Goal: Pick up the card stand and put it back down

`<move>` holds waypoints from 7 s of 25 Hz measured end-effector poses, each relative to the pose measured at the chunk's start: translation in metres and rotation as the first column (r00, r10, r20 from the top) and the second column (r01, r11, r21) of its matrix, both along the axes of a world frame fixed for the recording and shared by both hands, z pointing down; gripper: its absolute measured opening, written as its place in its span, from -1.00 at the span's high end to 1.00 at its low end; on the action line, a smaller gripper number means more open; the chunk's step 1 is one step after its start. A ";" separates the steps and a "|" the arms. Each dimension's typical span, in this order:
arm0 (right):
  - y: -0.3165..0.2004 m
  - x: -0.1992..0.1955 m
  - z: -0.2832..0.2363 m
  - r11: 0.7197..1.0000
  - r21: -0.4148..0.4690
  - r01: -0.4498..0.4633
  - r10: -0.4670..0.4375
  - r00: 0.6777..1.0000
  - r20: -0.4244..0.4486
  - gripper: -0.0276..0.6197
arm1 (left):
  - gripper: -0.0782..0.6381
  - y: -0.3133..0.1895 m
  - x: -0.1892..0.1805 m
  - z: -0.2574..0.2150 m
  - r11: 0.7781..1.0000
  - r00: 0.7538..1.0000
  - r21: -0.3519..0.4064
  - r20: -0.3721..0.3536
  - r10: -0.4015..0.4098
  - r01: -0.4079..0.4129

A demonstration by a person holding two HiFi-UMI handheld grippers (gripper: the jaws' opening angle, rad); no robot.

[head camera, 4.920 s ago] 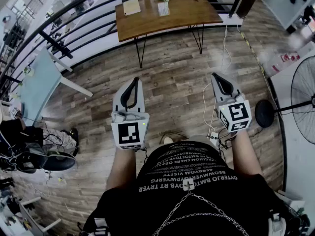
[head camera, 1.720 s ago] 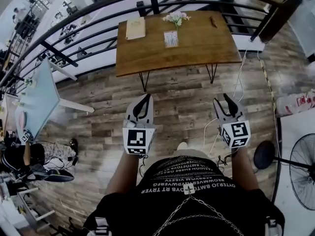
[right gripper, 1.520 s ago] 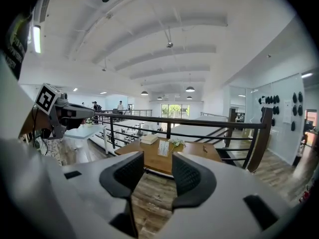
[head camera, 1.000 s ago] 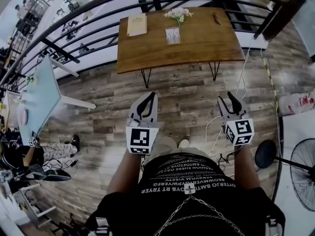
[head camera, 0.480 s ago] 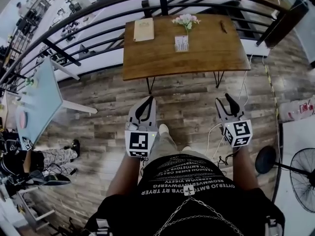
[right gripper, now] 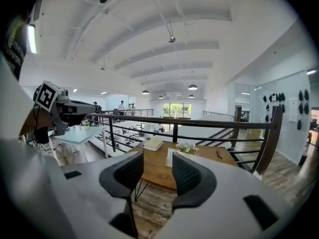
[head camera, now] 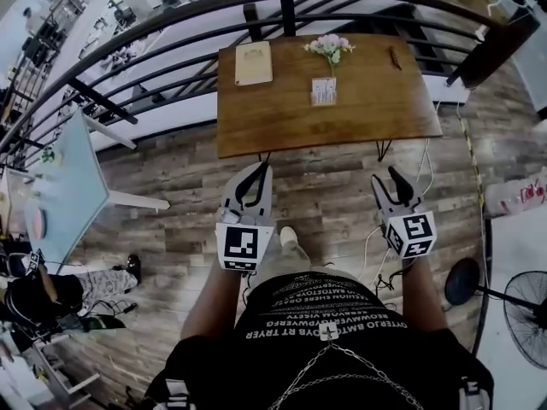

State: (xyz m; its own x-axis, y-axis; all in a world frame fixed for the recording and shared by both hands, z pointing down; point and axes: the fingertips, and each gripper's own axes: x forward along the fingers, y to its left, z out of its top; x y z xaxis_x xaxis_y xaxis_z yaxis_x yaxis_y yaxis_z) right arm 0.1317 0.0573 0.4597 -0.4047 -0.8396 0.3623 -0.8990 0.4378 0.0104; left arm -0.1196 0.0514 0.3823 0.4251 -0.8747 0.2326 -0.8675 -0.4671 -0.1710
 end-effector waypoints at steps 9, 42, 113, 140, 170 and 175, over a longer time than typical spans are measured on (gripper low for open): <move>-0.035 -0.029 -0.007 1.000 -0.002 -0.002 0.002 1.000 0.000 0.34 | 0.70 -0.041 -0.041 -0.007 0.999 0.999 0.015 -0.035 -0.030 0.031; -0.082 -0.061 -0.023 0.998 0.005 -0.063 0.063 0.998 -0.014 0.33 | 0.70 -0.096 -0.061 0.008 0.999 0.995 -0.018 -0.085 0.047 -0.049; -0.328 0.051 0.161 0.930 -0.273 0.246 -0.248 0.968 0.027 0.33 | 0.70 -0.305 0.084 0.039 0.984 0.991 -0.114 0.012 -0.136 0.136; -0.380 -0.034 0.319 0.829 -0.477 0.292 -0.328 0.945 0.008 0.35 | 0.70 -0.387 0.004 0.085 0.970 0.994 -0.219 0.028 -0.103 0.106; -0.388 -0.035 0.281 0.830 -0.430 0.354 -0.342 0.933 0.108 0.53 | 0.70 -0.402 0.034 0.073 0.982 0.997 -0.177 -0.001 -0.073 0.071; -0.395 -0.038 0.254 0.836 -0.416 0.357 -0.355 0.931 0.086 0.53 | 0.70 -0.395 0.036 0.071 0.983 0.996 -0.161 -0.010 -0.094 0.091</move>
